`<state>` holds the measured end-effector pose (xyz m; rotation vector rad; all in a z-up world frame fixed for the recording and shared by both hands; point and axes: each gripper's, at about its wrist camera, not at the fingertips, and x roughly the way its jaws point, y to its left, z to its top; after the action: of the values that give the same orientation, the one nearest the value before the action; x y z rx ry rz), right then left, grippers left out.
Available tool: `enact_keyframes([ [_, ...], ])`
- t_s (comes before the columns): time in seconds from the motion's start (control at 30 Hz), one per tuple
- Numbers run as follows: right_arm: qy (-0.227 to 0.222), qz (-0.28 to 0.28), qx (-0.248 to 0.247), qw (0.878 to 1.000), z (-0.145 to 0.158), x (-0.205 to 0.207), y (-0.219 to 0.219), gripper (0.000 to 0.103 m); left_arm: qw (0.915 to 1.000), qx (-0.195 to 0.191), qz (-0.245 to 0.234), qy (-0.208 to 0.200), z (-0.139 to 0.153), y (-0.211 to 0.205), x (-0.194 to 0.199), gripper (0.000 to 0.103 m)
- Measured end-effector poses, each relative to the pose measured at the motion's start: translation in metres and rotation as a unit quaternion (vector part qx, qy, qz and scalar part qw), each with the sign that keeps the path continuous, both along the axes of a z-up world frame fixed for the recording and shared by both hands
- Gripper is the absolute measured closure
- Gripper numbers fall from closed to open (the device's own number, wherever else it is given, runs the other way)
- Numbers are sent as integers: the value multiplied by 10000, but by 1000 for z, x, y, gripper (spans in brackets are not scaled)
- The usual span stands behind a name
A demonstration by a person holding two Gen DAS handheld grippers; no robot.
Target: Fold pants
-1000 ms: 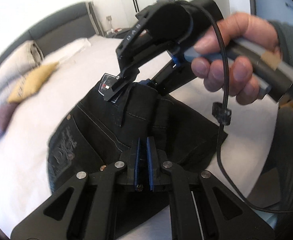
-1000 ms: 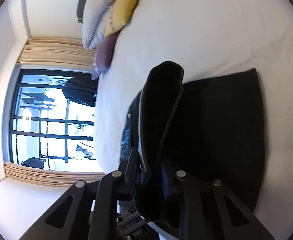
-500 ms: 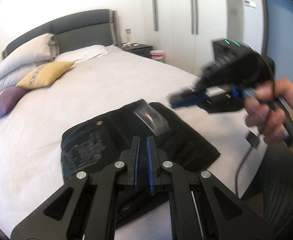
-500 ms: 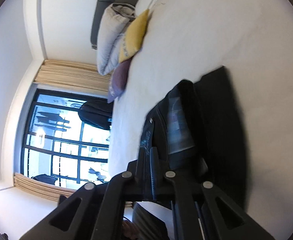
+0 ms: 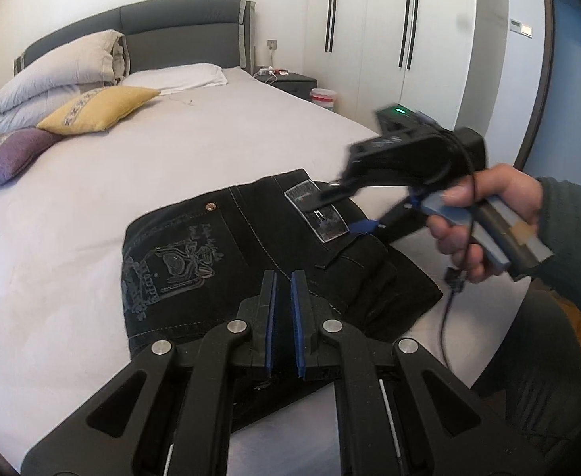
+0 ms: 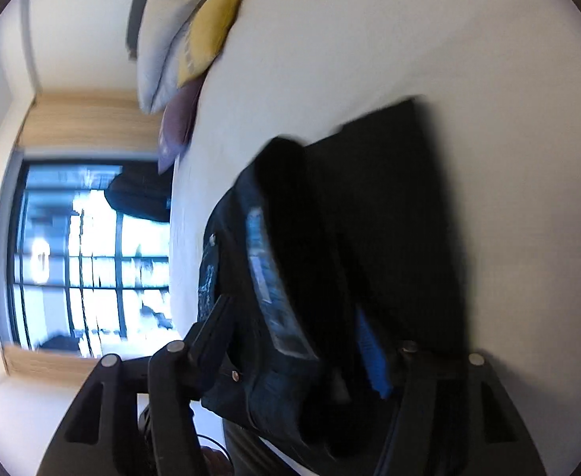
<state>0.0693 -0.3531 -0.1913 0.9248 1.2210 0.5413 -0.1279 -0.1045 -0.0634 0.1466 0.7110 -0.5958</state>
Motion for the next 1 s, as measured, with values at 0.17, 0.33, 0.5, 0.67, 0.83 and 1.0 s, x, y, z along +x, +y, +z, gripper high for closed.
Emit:
enact_keyframes([
  [0.17, -87, 490, -450, 9977, 10, 24, 31, 85, 10000, 30, -37, 70, -4, -2, 2, 96],
  [0.33, -329, 327, -518, 9976, 18, 10, 28, 88, 9999, 11, 46, 135, -8, 1, 9, 96],
  [0.5, -596, -94, -402, 9974, 31, -12, 18, 88, 9999, -50, 89, 130, -7, 0, 14, 96],
  [0.67, -559, -385, -529, 9963, 25, -22, -5, 88, 9998, 11, 77, 158, -10, -4, 21, 96],
  [0.83, -301, -707, -146, 9969, -19, -22, -15, 88, 9989, 152, 83, 441, -26, -9, 32, 96],
  [1.0, -619, -735, -352, 9947, 10, -36, -11, 88, 9990, 20, 200, 402, -24, 2, 41, 96],
])
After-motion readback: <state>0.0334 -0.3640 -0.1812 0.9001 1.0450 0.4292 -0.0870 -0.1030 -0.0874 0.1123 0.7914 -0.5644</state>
